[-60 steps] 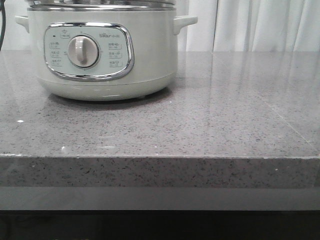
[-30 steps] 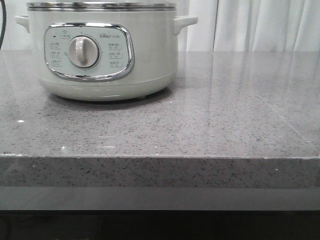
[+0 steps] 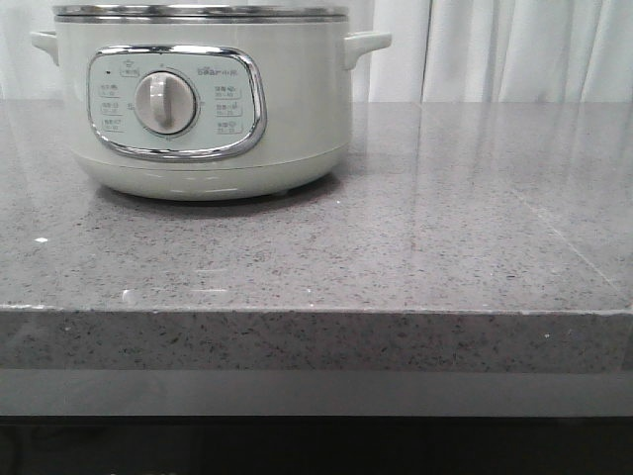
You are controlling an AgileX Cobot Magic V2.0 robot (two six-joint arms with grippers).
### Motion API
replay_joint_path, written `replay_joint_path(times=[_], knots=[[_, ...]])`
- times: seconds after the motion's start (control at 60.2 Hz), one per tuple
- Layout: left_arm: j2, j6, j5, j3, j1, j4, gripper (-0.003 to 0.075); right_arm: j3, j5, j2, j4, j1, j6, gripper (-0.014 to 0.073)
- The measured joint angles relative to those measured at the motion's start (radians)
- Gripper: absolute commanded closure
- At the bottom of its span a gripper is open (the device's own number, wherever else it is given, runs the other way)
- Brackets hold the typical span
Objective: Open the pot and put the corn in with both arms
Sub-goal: 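Open the left gripper and release the lid knob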
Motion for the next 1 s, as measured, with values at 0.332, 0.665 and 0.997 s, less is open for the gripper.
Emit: replay_joint_path(times=[0.332,0.665,0.997], knots=[[-0.297,0.010,0.070,0.275,-0.017,0.018,0.0237,0.000,0.000,0.000,0.000,0.000,0.000,-0.0040],[-0.525,0.012,0.070,0.593,-0.055,0.010,0.0320,0.000,0.000,0.000,0.000,0.000,0.000,-0.0040],[-0.584,0.012,0.019,0.709,-0.055,0.008,0.0332,0.000,0.000,0.000,0.000,0.000,0.000,-0.0040]])
